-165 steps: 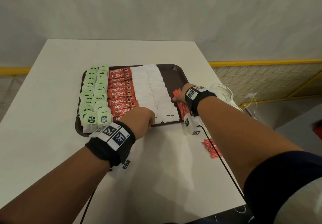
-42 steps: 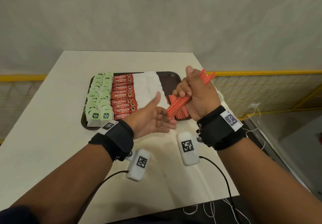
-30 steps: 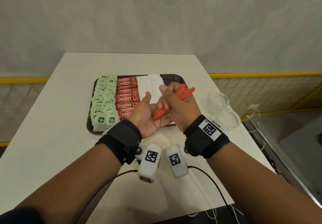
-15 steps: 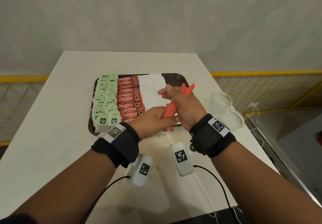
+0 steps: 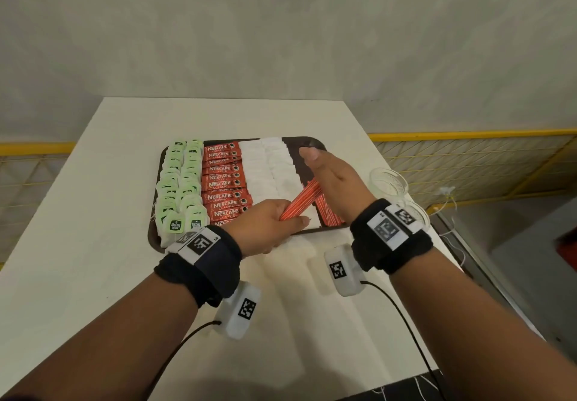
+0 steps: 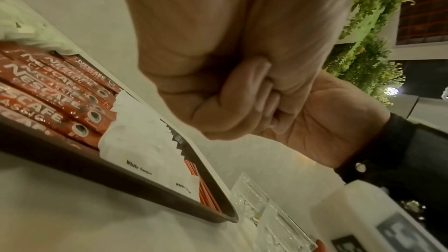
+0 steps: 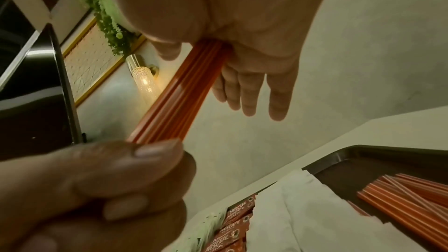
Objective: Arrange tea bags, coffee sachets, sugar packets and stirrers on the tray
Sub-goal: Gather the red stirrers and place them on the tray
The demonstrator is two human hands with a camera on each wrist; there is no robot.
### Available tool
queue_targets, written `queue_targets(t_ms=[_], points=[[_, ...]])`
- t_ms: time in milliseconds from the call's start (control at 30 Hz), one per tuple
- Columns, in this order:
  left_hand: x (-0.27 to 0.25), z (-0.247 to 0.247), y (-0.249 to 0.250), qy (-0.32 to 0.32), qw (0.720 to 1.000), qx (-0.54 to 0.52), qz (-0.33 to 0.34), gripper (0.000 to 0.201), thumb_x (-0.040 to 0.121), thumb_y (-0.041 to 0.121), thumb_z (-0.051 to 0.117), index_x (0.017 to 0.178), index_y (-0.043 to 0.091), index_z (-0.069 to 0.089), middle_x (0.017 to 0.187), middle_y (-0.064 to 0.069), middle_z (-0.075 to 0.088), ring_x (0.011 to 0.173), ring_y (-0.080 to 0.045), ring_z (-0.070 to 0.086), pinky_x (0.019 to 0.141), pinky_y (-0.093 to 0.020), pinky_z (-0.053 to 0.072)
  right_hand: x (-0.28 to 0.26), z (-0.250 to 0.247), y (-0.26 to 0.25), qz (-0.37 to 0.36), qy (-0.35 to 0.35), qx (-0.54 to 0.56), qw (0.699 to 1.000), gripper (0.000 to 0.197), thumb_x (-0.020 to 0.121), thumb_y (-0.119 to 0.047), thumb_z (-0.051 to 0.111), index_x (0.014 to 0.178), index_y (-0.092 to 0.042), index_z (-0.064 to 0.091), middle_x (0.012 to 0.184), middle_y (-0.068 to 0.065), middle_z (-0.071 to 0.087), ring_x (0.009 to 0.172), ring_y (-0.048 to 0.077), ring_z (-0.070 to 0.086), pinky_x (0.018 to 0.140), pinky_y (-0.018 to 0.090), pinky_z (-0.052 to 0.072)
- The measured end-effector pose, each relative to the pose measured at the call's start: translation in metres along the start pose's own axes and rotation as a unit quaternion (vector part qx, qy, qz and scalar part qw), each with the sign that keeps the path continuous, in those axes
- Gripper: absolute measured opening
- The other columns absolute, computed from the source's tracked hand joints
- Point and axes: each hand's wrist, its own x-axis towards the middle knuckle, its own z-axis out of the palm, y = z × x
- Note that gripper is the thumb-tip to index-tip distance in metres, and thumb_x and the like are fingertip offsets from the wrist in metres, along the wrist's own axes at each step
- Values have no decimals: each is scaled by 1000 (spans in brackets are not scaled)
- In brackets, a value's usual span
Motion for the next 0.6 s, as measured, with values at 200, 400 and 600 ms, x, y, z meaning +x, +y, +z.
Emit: queue_targets(t_ms=[200,400,600], points=[[5,4,4,35,998,47,9,29,95,37,61,85,13,49,60,4,44,43,-6,37,46,-21,34,0,-8,8,1,37,25,999,53,98,-57,25,131,-29,56,114,-16,61,111,-1,55,91,13,39],[6,2,11,54,992,113,20,32,94,35,63,79,12,47,63,1,45,46,-5,40,50,-17,35,2,-17,10,13,-39,-2,999,59,99,-57,13,133,-34,56,145,-7,49,135,9,40,113,30,26],[7,2,15,61,985,156,26,29,93,34,64,80,11,53,62,3,46,52,-9,42,47,-13,33,4,-34,0,72,-40,15,996,66,93,-67,-1,136,-50,47,149,-16,40,141,17,32,119,40,14]])
